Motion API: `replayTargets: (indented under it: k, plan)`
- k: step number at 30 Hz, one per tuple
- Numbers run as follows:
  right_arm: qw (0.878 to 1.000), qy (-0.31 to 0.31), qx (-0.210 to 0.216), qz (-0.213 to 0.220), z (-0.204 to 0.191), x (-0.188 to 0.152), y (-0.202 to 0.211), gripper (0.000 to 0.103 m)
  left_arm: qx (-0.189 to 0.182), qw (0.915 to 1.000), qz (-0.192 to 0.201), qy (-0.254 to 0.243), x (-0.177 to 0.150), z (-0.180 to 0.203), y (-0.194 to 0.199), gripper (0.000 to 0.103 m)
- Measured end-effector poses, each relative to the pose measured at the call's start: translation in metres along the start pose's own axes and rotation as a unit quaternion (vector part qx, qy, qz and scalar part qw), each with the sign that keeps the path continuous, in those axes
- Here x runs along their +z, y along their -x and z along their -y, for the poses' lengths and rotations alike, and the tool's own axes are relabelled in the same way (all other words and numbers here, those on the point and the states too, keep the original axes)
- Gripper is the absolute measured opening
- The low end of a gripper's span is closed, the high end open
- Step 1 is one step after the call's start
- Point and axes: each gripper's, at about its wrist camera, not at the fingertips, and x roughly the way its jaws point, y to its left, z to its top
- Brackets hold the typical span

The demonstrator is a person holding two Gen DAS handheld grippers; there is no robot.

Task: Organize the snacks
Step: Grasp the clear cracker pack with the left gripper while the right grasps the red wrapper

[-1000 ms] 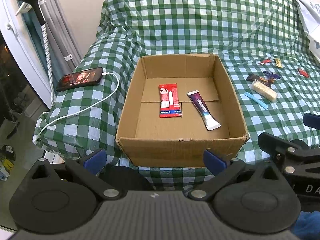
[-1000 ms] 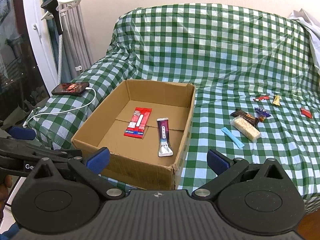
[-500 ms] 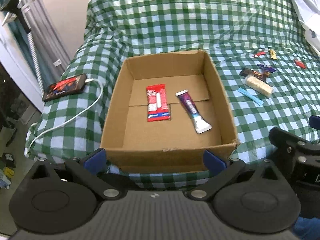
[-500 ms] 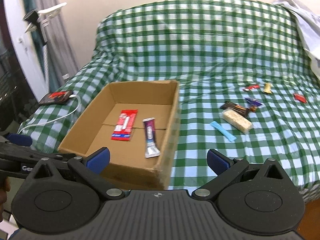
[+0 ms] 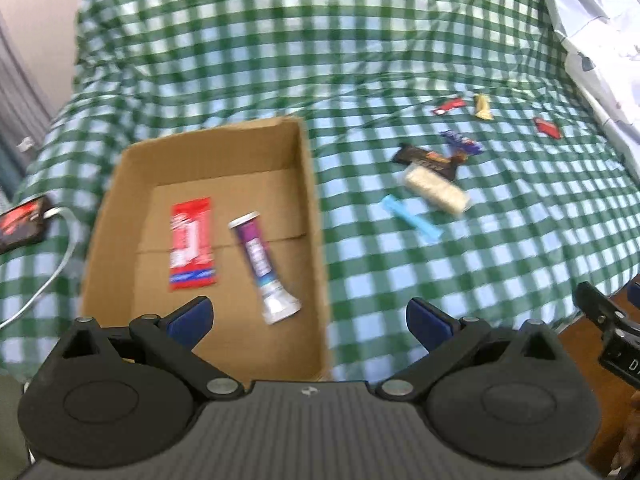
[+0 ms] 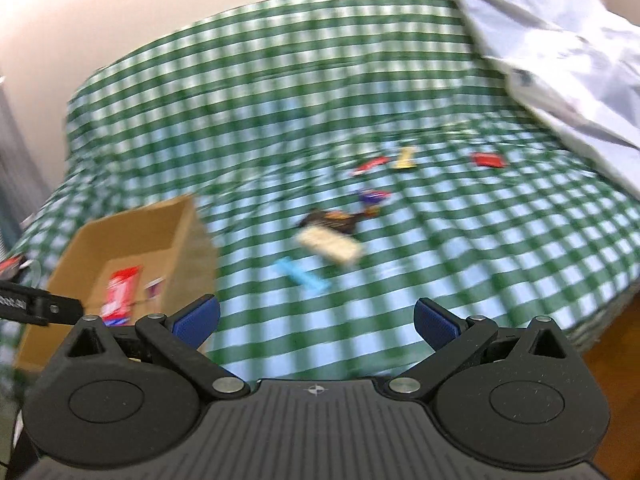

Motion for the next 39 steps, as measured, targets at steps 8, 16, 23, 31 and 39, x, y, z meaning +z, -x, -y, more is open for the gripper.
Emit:
replayTargets:
  k: [8, 16, 23, 31, 39]
  plan:
    - [0.994, -0.02, -0.099, 0.044, 0.111, 0.056, -0.071, 0.102, -0.011, 0.9987, -0.039, -0.032, 0.067, 0.073, -0.08, 0.103]
    - [0.987, -0.077, -0.133, 0.045, 0.201, 0.122, -0.223, 0.102, -0.029, 0.9941, -0.104, 0.007, 0.127, 0.132, -0.206, 0.103]
    - [0.983, -0.089, -0.159, 0.027, 0.242, 0.154, -0.359, 0.102, -0.027, 0.9888, -0.145, 0.022, 0.155, 0.162, -0.297, 0.103]
    - [0.978, -0.092, -0.183, 0.025, 0.249, 0.182, -0.46, 0.102, -0.038, 0.9829, -0.179, 0.02, 0.15, 0.169, -0.344, 0.103]
    - [0.976, -0.07, -0.206, 0.012, 0.273, 0.175, -0.49, 0.096, -0.039, 0.9821, -0.179, 0.042, 0.15, 0.155, -0.341, 0.097]
